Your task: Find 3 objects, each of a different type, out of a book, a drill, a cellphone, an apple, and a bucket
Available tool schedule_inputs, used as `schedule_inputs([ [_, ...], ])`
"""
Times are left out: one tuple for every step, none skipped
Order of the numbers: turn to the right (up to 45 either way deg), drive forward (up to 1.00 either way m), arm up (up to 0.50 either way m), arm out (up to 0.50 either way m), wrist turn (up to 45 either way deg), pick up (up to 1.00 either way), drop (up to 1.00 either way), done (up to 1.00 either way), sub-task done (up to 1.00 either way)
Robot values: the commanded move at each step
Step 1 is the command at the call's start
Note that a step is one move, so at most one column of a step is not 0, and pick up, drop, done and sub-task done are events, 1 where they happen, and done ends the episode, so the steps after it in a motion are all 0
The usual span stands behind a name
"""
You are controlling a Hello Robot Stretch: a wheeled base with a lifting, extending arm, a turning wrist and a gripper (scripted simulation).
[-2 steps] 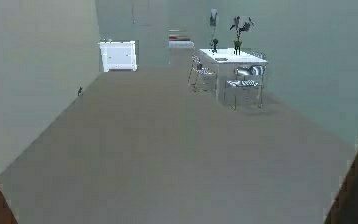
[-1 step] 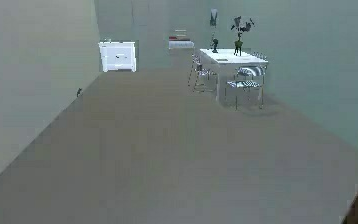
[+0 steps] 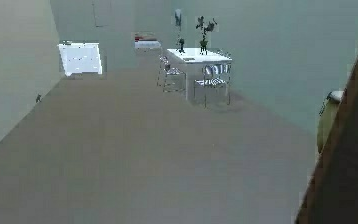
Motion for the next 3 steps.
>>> schedule_inputs([
  [0.0, 1.00, 0.00, 0.00, 0.0, 0.00, 0.00, 0.00, 0.00],
  [0.0, 1.00, 0.00, 0.00, 0.0, 0.00, 0.00, 0.00, 0.00],
  [0.0, 0.80, 0.00, 0.00, 0.0, 0.00, 0.00, 0.00, 0.00],
])
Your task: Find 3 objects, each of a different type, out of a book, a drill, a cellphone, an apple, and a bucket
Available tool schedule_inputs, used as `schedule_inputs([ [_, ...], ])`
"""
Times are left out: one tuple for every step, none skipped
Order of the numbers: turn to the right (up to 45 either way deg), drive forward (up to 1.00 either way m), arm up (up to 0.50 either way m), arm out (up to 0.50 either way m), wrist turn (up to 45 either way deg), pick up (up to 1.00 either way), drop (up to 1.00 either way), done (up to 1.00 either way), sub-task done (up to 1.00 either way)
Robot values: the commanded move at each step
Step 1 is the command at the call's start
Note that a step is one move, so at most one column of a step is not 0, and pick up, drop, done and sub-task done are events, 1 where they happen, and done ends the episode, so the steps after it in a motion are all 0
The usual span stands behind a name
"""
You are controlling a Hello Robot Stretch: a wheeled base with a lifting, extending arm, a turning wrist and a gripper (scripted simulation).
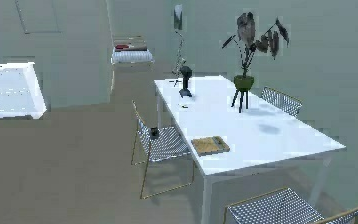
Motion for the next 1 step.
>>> schedule_inputs([
  [9.0, 0.00, 0.00, 0.00, 0.0, 0.00, 0.00, 0.00, 0.00],
])
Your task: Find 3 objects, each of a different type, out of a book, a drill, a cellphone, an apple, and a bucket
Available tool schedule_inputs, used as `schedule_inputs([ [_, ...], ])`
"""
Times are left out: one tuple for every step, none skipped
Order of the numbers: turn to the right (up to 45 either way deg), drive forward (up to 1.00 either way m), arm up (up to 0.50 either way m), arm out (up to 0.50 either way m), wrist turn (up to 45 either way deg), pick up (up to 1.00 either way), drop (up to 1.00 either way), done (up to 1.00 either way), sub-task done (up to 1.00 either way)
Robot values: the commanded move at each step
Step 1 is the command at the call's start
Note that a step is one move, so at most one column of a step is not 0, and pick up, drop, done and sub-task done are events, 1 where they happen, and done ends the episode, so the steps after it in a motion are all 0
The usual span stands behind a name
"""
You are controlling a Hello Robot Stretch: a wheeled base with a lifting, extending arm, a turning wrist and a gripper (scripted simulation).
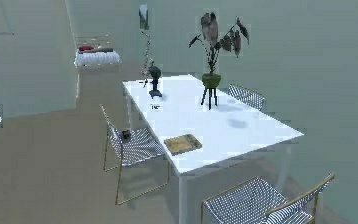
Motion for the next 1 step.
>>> schedule_inputs([
  [0.0, 0.00, 0.00, 0.00, 0.0, 0.00, 0.00, 0.00, 1.00],
])
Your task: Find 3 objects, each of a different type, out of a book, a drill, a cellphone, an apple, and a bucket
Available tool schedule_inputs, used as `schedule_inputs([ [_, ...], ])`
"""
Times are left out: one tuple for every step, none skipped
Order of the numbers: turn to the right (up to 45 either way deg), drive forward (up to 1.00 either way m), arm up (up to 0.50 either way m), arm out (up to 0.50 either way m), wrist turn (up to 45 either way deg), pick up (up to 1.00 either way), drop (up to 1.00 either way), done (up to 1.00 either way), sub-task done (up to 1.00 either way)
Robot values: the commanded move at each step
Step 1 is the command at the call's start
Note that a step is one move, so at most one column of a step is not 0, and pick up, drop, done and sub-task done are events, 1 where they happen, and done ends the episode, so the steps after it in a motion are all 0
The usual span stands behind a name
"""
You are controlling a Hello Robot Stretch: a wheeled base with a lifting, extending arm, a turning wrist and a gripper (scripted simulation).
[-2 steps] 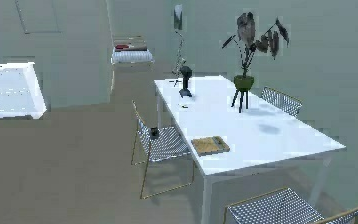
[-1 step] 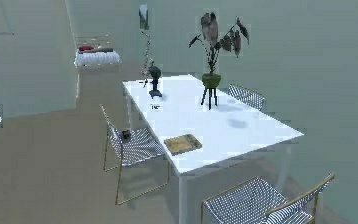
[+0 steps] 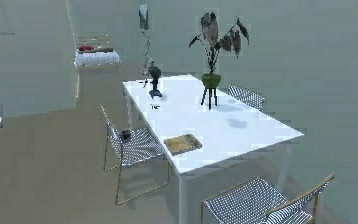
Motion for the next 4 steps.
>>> schedule_inputs([
  [-45.0, 0.00, 0.00, 0.00, 0.0, 0.00, 0.00, 0.00, 0.00],
  [-6.0, 0.00, 0.00, 0.00, 0.0, 0.00, 0.00, 0.00, 0.00],
  [0.0, 0.80, 0.00, 0.00, 0.0, 0.00, 0.00, 0.00, 0.00],
  [-39.0, 0.00, 0.00, 0.00, 0.0, 0.00, 0.00, 0.00, 0.00],
])
